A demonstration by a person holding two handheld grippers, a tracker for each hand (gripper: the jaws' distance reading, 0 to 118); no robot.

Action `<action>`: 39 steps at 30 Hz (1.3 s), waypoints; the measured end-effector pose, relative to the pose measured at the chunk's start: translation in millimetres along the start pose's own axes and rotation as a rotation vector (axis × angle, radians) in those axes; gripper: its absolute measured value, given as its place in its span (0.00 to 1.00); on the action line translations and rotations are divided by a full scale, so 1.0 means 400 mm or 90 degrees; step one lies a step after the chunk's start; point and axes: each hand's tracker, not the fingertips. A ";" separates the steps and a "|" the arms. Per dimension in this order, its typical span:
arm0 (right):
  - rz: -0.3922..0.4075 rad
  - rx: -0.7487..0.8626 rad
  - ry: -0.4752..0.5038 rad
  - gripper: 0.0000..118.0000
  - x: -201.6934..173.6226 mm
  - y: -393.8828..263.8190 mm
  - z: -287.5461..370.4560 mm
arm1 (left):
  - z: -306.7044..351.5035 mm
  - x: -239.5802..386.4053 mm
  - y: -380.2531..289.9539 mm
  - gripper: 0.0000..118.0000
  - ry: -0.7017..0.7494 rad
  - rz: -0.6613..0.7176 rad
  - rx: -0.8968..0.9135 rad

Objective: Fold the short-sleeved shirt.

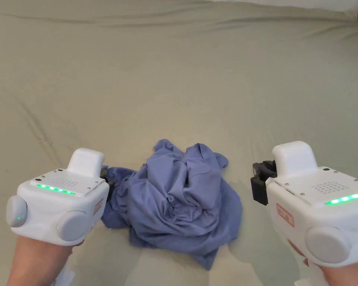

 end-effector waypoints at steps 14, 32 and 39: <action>0.012 -0.215 0.094 0.74 -0.032 -0.011 -0.423 | 0.143 -0.028 -0.087 0.02 -0.025 0.042 -0.004; -0.042 0.025 0.049 0.09 0.090 0.085 0.020 | 0.336 -0.118 0.036 0.02 0.031 0.063 0.126; -0.116 0.168 -0.048 0.09 0.221 0.153 0.324 | 0.538 -0.207 0.147 0.02 0.103 0.097 0.249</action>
